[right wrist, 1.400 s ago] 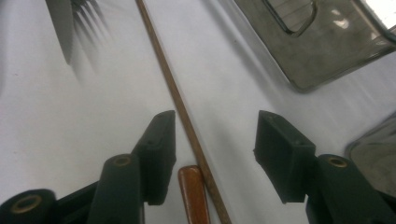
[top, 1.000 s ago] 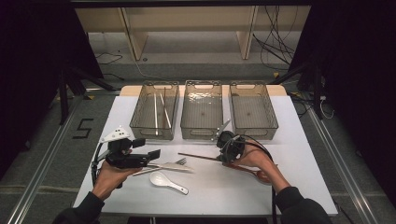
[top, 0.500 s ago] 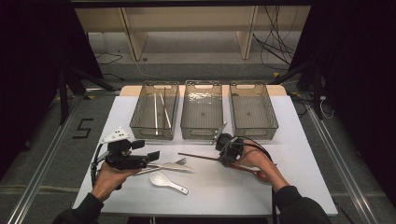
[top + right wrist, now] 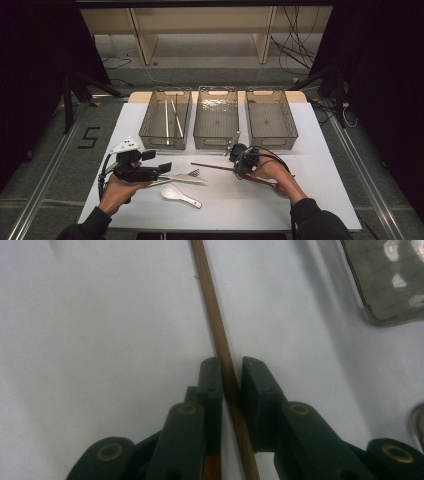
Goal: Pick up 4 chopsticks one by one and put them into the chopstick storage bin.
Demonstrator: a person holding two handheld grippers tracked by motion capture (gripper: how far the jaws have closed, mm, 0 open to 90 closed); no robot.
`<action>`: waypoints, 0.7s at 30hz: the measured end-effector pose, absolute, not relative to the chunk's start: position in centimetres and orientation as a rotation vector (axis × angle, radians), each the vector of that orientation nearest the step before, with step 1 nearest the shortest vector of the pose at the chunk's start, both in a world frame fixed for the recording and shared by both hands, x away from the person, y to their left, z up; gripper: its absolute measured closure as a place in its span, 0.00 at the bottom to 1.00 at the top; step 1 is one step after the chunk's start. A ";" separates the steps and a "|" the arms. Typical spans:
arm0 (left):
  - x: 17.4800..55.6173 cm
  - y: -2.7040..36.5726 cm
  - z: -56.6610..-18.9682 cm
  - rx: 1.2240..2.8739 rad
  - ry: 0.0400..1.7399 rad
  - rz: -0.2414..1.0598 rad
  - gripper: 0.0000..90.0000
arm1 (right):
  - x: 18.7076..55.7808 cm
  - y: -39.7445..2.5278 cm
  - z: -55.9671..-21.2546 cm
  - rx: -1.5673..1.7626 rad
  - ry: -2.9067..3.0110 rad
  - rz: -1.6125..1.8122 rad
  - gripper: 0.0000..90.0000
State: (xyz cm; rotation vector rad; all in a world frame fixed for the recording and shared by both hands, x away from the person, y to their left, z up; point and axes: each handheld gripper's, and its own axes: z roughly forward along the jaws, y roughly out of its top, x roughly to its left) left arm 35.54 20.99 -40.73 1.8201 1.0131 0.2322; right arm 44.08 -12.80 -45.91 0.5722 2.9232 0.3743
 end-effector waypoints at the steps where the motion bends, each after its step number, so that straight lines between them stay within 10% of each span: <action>1: 35.5 21.0 -40.7 1.822 1.010 0.234 0.17 | 44.0 -12.7 -45.9 0.571 2.923 0.365 0.89; 21: 35.7 21.1 -40.9 1.829 1.018 0.239 0.17 | 43.7 -12.1 -45.8 0.425 2.924 0.301 0.95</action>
